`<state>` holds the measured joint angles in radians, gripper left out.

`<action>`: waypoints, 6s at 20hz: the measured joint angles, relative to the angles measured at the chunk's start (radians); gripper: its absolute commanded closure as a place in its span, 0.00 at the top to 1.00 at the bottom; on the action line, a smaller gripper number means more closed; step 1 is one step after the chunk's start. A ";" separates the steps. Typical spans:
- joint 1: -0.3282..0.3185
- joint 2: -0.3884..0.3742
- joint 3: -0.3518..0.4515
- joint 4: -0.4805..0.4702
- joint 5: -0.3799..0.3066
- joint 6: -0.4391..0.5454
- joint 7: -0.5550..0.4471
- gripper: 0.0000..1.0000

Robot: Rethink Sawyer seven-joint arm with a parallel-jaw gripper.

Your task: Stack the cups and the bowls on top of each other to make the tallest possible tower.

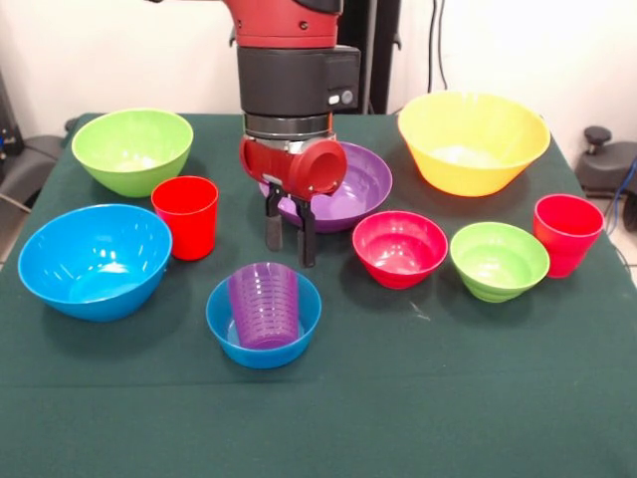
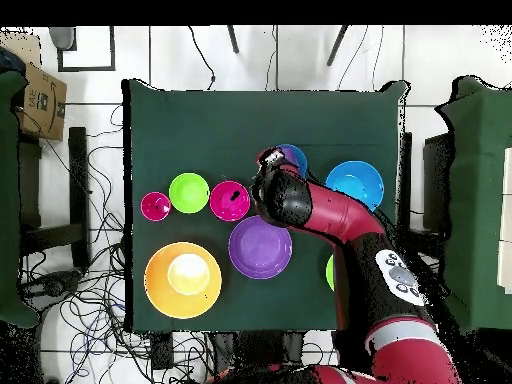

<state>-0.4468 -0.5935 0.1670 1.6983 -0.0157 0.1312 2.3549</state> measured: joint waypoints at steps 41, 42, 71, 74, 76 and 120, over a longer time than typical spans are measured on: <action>-0.020 0.009 -0.059 -0.006 0.000 0.139 0.000 1.00; -0.021 0.006 -0.058 -0.006 0.000 0.145 0.000 1.00; -0.021 0.096 -0.034 -0.008 -0.037 -0.013 0.000 1.00; -0.022 0.124 -0.033 -0.014 -0.055 -0.054 0.000 1.00; -0.022 0.136 -0.032 -0.018 -0.062 -0.074 0.000 1.00; -0.032 0.142 -0.015 -0.019 -0.063 -0.341 0.000 0.00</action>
<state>-0.4790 -0.4518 0.1524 1.6789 -0.0784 -0.2094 2.3549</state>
